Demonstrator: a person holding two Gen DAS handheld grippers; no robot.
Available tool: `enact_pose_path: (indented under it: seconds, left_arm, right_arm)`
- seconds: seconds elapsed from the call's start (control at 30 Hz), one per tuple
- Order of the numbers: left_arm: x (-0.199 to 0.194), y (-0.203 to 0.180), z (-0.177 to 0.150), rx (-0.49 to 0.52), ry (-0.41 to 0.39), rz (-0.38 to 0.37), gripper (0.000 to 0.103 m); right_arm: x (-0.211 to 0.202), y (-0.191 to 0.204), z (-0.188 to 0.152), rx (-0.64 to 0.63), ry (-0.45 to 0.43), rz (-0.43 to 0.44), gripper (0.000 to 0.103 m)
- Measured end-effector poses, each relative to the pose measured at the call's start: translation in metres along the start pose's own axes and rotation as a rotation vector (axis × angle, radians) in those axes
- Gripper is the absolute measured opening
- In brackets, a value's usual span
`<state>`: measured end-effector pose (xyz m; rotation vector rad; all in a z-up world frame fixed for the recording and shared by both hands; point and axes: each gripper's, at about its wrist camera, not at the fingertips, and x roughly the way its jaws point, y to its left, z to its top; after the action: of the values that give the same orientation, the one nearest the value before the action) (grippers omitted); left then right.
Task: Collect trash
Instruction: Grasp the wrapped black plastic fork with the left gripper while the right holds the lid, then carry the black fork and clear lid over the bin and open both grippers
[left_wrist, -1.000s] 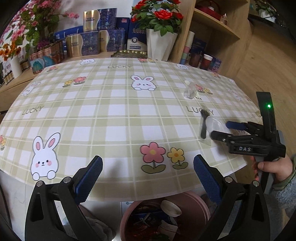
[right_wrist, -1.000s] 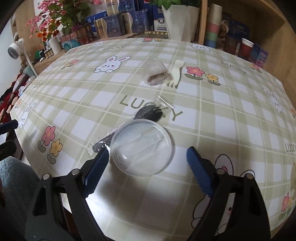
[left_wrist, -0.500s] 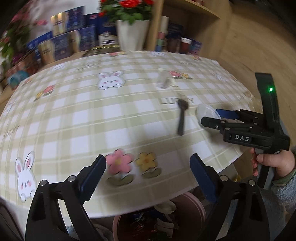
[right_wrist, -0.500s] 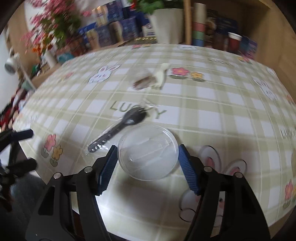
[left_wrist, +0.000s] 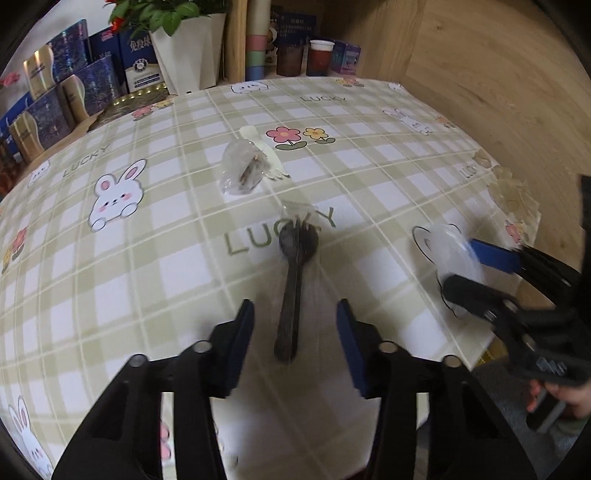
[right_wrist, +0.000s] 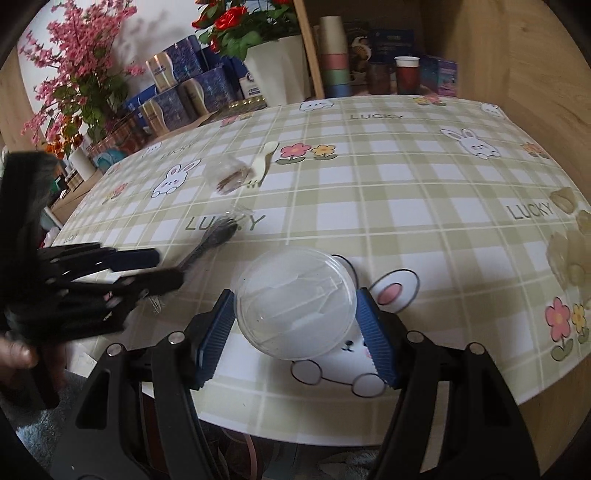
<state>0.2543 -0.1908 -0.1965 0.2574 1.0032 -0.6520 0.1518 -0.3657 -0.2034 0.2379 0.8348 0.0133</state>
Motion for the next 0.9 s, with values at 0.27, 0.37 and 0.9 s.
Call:
enact_pose_path:
  seconds: [0.27,0.37,0.9]
  left_arm:
    - [0.019,-0.017,0.014,0.089,0.027,0.057,0.036]
    - [0.019,-0.015,0.015,0.080,0.030,0.051,0.025]
    - [-0.080,0.015,-0.045,-0.075,-0.036,-0.035,0.010]
  right_arm:
    - [-0.014,-0.010,-0.008,0.041,-0.026,0.005,0.067]
    - [-0.017,-0.012,-0.011,0.055,-0.027,0.010,0.067]
    - [-0.055,0.013,-0.033,0.077,-0.050,0.076,0.067]
